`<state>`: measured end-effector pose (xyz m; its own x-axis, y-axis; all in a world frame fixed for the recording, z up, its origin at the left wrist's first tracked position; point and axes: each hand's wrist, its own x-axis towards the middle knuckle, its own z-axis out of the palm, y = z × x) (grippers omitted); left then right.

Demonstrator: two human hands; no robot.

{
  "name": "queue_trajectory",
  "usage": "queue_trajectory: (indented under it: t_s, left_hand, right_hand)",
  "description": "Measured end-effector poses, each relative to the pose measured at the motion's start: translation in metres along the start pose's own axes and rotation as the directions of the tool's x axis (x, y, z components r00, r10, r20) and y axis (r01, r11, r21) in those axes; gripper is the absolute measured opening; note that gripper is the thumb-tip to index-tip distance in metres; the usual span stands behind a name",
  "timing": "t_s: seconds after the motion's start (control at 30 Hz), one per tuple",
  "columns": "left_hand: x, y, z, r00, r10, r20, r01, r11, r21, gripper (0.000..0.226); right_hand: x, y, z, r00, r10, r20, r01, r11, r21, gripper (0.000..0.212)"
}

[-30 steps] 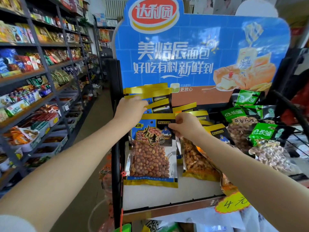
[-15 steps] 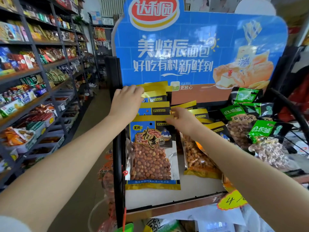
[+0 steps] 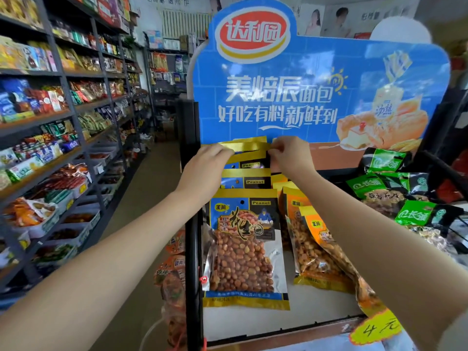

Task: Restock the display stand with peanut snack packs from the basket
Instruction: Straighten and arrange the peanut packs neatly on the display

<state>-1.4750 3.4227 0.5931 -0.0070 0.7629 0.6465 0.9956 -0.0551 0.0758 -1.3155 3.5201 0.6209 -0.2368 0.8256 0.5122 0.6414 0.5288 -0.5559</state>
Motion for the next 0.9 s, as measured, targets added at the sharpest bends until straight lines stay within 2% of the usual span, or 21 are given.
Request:
queue_trajectory:
  t_s: [0.13, 0.27, 0.3, 0.37, 0.4, 0.47, 0.5, 0.57, 0.63, 0.7, 0.77, 0.8, 0.87, 0.9]
  left_hand:
    - [0.003, 0.0, 0.007, 0.999, 0.02, 0.039, -0.022, 0.999, 0.044, 0.036]
    - [-0.004, 0.003, 0.008, 0.993, 0.11, -0.042, -0.107, 0.992, 0.072, 0.026]
    - [-0.006, 0.007, 0.009, 0.99, 0.136, -0.044, -0.132, 0.988, 0.083, 0.025]
    - [-0.011, 0.02, 0.01, 0.982, 0.186, -0.029, -0.184, 0.981, 0.058, 0.024]
    - [-0.013, 0.028, 0.012, 0.974, 0.227, -0.024, -0.225, 0.973, 0.05, 0.022]
    - [-0.015, 0.044, 0.022, 0.951, 0.31, -0.003, -0.309, 0.95, 0.051, 0.019]
    - [-0.014, 0.053, 0.027, 0.943, 0.333, 0.009, -0.333, 0.942, 0.039, 0.02]
    - [-0.008, 0.072, 0.04, 0.949, 0.302, 0.092, -0.301, 0.953, -0.023, 0.027]
    - [0.0, 0.088, 0.055, 0.944, 0.218, 0.246, -0.218, 0.976, -0.029, 0.036]
    - [0.011, 0.102, 0.07, 0.916, 0.196, 0.349, -0.223, 0.974, 0.037, 0.04]
    - [0.021, 0.114, 0.083, 0.874, 0.163, 0.459, -0.253, 0.957, 0.143, 0.046]
    - [0.026, 0.12, 0.088, 0.849, 0.127, 0.514, -0.251, 0.951, 0.179, 0.049]
    - [0.034, 0.133, 0.095, 0.806, 0.071, 0.588, -0.261, 0.934, 0.244, 0.054]
    - [0.037, 0.138, 0.097, 0.801, 0.059, 0.596, -0.271, 0.923, 0.274, 0.056]
  right_hand:
    - [0.01, -0.007, 0.0, 0.995, -0.04, 0.095, 0.04, 0.999, 0.001, 0.016]
    - [0.008, 0.012, -0.019, 0.952, -0.031, 0.304, -0.068, 0.948, 0.309, 0.016]
    - [0.006, 0.018, -0.028, 0.948, -0.056, 0.313, -0.05, 0.946, 0.32, 0.017]
    - [0.002, 0.034, -0.047, 0.937, -0.147, 0.318, 0.082, 0.974, 0.21, 0.017]
    - [0.0, 0.042, -0.056, 0.909, -0.188, 0.372, 0.149, 0.98, 0.131, 0.017]
    - [-0.005, 0.061, -0.069, 0.797, -0.183, 0.575, 0.27, 0.96, -0.07, 0.018]
    - [-0.007, 0.072, -0.072, 0.723, -0.121, 0.68, 0.337, 0.921, -0.195, 0.021]
    - [-0.013, 0.092, -0.074, 0.595, 0.037, 0.803, 0.448, 0.814, -0.369, 0.03]
    - [-0.019, 0.11, -0.075, 0.541, 0.112, 0.834, 0.483, 0.77, -0.417, 0.04]
    - [-0.02, 0.124, -0.077, 0.544, 0.045, 0.838, 0.486, 0.797, -0.358, 0.036]
    - [-0.016, 0.134, -0.081, 0.544, -0.052, 0.838, 0.466, 0.849, -0.249, 0.013]
    - [-0.014, 0.137, -0.084, 0.545, -0.093, 0.834, 0.461, 0.863, -0.205, 0.009]
    - [-0.01, 0.142, -0.088, 0.546, -0.134, 0.827, 0.457, 0.875, -0.16, 0.018]
    - [-0.009, 0.145, -0.088, 0.547, -0.154, 0.823, 0.477, 0.865, -0.155, 0.015]
